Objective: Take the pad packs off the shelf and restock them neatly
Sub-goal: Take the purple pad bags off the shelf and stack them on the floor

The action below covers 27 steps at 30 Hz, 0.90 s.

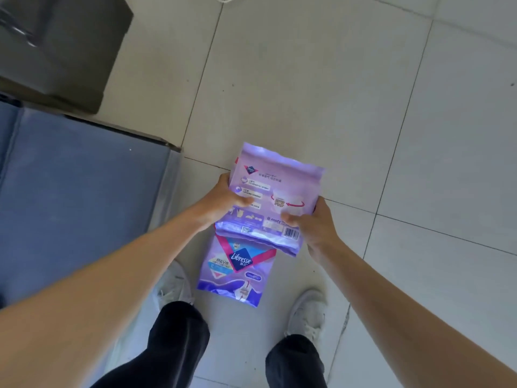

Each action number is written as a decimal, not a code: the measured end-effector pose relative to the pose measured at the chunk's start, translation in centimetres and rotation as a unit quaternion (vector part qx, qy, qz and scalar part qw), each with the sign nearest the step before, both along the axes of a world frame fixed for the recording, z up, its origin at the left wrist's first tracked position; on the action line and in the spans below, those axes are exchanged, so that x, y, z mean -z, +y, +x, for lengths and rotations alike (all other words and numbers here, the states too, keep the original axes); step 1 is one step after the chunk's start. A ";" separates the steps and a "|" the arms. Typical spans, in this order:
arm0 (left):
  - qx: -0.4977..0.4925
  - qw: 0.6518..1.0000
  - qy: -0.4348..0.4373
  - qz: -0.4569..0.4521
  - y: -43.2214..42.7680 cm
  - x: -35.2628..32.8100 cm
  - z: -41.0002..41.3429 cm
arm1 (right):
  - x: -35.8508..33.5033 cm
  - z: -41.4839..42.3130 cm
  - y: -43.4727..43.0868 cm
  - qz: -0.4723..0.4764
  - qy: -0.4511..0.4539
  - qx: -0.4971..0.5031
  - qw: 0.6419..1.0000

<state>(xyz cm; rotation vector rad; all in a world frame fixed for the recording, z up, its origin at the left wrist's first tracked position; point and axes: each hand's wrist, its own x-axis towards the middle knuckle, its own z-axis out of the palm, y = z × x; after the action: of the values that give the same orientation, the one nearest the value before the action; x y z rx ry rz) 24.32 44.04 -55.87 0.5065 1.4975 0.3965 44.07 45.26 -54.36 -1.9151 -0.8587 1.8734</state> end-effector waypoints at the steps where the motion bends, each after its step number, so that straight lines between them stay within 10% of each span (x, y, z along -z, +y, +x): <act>1: 0.001 1.000 0.001 0.002 -0.1 1.0 -0.2 | 1.0 -0.2 -0.3 -0.002 -0.002 0.001 1.000; 27: -0.035 0.998 0.052 -0.027 -0.6 4.5 -1.2 | 7.5 -1.7 -0.6 -0.008 -0.087 -0.041 0.995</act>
<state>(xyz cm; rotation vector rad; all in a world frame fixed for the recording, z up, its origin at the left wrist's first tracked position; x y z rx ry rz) 23.09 43.46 -60.33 0.4381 1.6261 0.3878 42.36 44.64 -61.83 -2.1070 -0.9912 1.7842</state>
